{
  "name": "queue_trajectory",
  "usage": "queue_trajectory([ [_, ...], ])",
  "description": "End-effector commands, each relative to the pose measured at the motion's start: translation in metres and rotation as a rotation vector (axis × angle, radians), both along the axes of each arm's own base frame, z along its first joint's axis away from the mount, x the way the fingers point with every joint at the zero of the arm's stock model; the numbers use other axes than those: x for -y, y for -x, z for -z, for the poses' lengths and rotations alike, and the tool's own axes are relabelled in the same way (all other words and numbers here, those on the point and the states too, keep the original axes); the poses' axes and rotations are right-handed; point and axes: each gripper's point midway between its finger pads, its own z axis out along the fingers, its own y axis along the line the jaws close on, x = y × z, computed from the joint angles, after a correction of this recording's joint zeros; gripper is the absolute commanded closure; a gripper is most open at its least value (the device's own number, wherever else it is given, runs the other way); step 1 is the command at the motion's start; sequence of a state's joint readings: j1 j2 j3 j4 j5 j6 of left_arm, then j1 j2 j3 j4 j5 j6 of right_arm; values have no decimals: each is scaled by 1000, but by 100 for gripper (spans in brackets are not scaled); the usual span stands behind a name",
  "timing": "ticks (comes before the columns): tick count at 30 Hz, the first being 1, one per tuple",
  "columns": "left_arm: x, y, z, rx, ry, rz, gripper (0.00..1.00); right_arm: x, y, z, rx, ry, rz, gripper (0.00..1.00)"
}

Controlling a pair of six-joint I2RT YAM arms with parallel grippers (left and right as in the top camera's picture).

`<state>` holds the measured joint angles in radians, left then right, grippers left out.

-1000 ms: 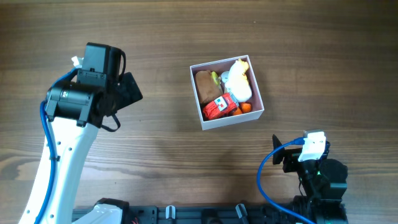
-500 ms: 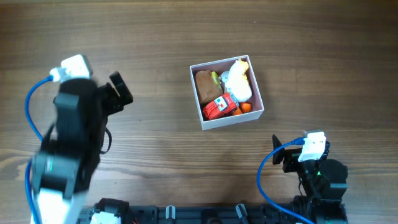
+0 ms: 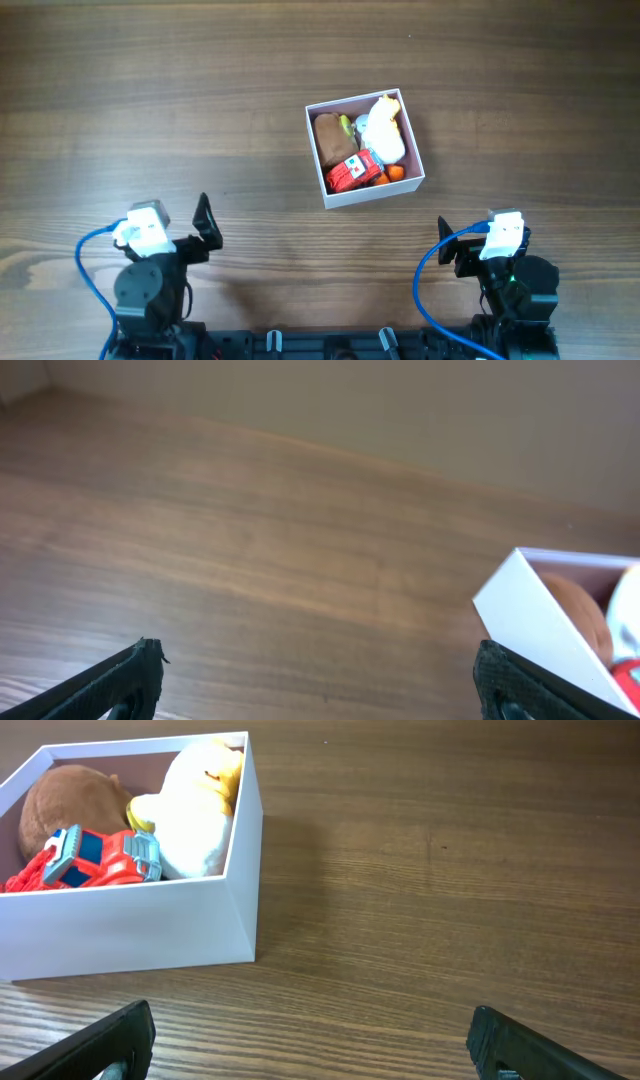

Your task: Pack container

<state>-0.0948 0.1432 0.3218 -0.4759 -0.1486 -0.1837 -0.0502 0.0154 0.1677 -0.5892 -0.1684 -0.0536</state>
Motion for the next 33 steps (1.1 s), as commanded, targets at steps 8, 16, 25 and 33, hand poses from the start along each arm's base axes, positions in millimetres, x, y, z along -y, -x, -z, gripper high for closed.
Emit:
queue_trajectory([
  [8, 21, -2, 56, -30, 19, 123, 0, -3, 0, 2, 0, -16, -12, 1],
  [16, 21, -3, 56, -26, 20, 125, 0, -3, 0, 2, 0, -16, -12, 0],
  [25, 21, -3, 56, -27, 20, 125, 0, -3, 0, 2, 0, -16, -12, 0],
  [33, 21, -3, 56, -27, 20, 125, 0, -3, 0, 2, 0, -16, -12, 0],
])
